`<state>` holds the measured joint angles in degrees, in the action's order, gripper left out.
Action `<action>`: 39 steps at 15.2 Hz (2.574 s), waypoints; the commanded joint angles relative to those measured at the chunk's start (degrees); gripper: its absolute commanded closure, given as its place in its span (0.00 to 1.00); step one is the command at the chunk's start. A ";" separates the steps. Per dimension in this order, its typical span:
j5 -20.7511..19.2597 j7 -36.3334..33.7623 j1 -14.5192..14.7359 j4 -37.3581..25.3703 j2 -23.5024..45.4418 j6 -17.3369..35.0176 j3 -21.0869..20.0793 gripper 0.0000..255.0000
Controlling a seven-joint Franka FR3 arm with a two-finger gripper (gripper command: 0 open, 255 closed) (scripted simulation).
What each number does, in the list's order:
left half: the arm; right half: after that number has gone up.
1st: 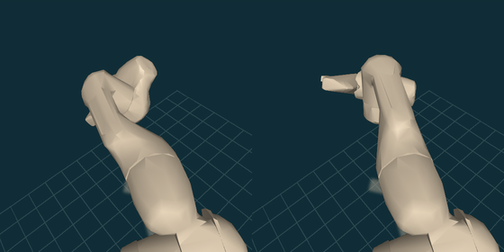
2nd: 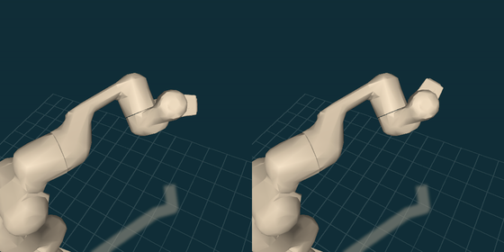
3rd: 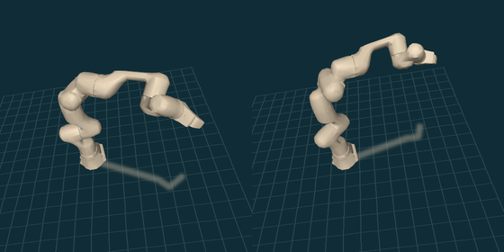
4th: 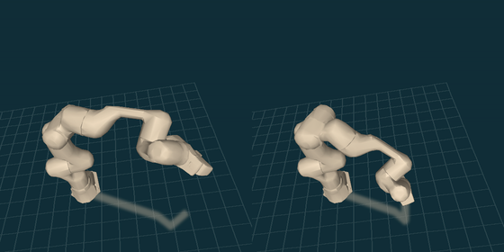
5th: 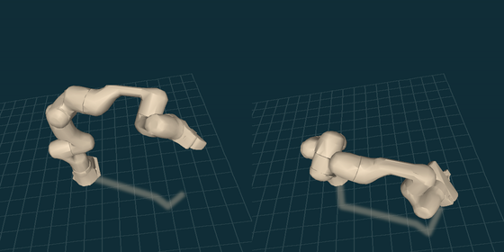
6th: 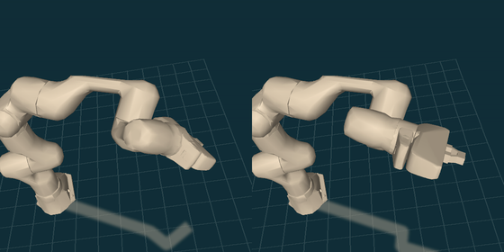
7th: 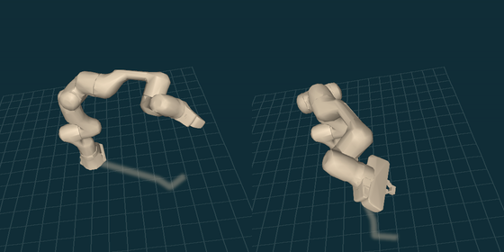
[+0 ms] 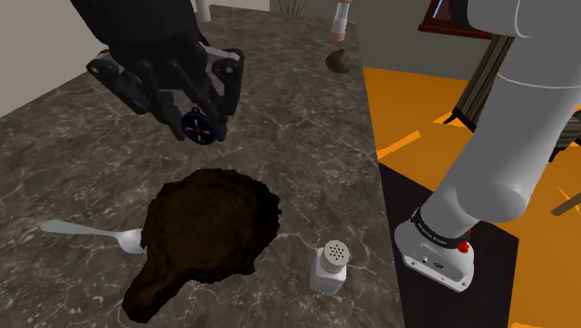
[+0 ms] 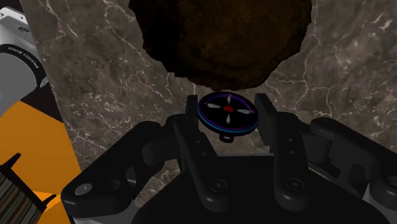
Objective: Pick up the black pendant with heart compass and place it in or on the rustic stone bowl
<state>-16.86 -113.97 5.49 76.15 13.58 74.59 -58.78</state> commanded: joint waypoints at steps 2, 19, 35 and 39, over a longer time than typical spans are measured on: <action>-4.18 -6.23 7.99 -5.81 5.83 -2.94 -0.17 1.00; -1.73 -7.62 4.09 7.65 3.35 8.41 -0.90 1.00; -5.65 -8.85 11.01 -5.58 8.29 -1.34 0.28 0.00; -5.65 -8.85 11.01 -5.58 8.29 -1.34 0.28 0.00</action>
<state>-22.50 -122.82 16.49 70.60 21.86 73.28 -58.50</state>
